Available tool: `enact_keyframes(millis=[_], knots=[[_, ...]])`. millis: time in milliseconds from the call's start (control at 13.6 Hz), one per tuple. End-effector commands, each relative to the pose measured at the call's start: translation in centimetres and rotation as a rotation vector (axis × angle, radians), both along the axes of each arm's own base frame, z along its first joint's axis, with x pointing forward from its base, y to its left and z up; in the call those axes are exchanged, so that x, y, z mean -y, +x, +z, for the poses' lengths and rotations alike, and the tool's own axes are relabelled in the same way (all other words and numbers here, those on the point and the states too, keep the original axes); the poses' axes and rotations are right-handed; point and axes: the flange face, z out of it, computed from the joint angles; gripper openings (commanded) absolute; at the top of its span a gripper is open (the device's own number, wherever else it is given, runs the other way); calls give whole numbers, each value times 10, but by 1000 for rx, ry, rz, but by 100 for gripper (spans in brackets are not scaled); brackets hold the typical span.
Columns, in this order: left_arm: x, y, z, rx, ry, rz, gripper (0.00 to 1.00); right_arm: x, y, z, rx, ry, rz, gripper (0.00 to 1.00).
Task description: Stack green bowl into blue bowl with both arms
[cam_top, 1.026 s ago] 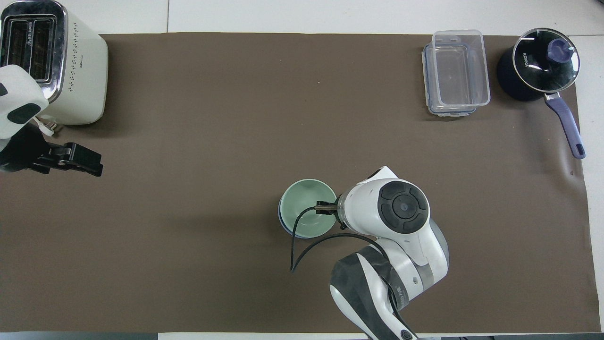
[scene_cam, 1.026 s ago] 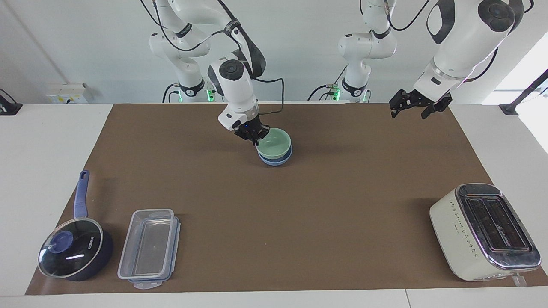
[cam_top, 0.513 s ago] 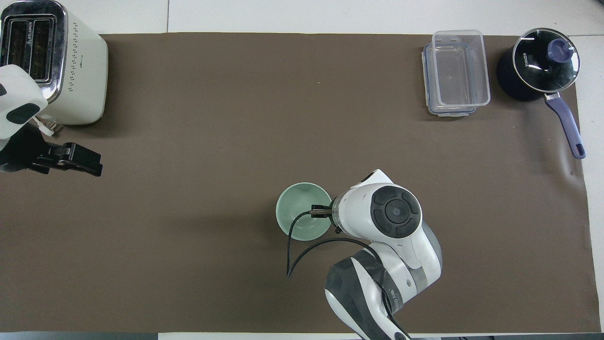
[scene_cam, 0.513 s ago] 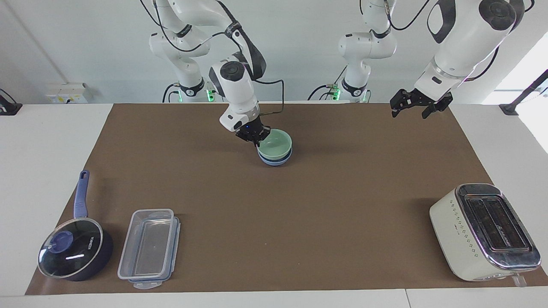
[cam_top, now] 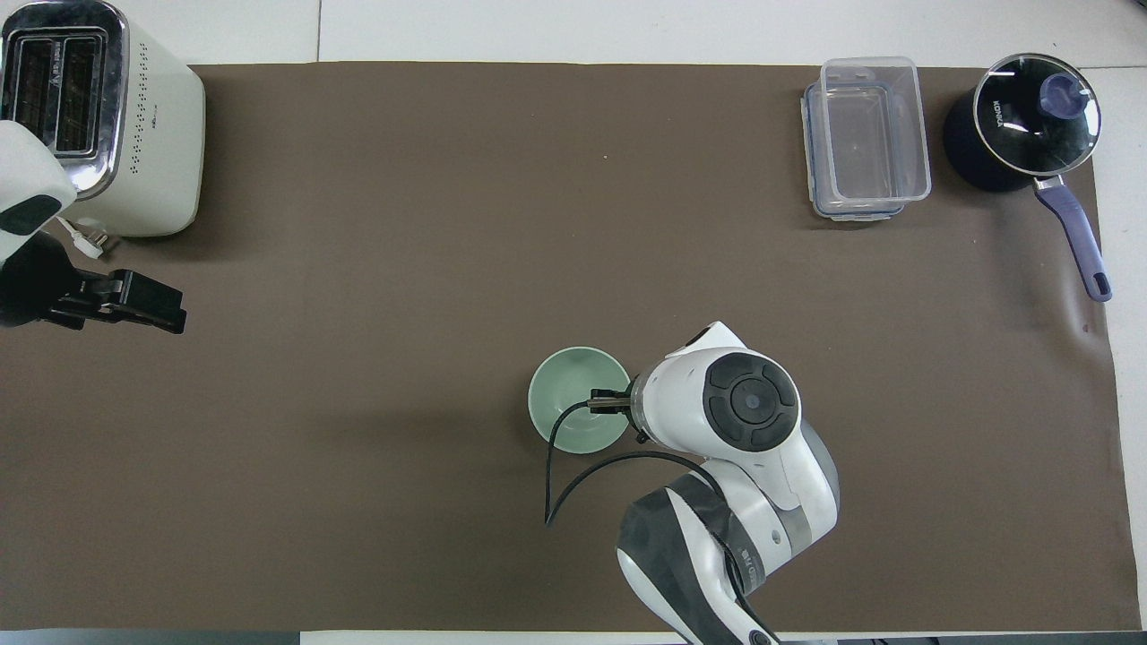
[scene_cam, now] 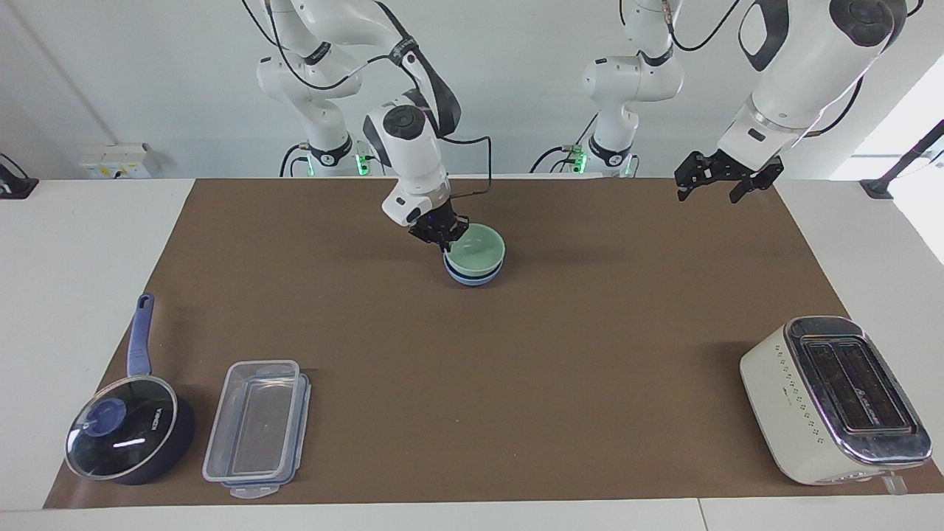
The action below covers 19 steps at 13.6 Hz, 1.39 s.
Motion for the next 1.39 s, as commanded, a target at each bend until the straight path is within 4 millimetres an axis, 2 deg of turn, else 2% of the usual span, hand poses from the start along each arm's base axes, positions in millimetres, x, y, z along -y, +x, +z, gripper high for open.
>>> enact_keyframes(millis=[0, 147, 366, 660, 806, 1026, 1319], knots=[[-11, -3, 8, 26, 27, -5, 100, 5, 3, 9, 8, -11, 15, 100], [-14, -1, 9, 23, 28, 0, 100, 14, 4, 28, 18, -26, 2, 100], [-14, 0, 11, 27, 26, 0, 100, 54, 17, 65, 68, -47, -49, 100], [-9, -1, 12, 30, 26, -9, 100, 139, 27, 107, 80, -115, 11, 100], [-9, -1, 11, 30, 26, -11, 100, 165, 36, 127, 73, -116, 46, 100], [-9, -1, 10, 29, 26, -11, 100, 186, 53, 141, 74, -103, 17, 100], [-8, -1, 9, 33, 24, -12, 100, 195, 68, 157, 88, -88, 0, 100]])
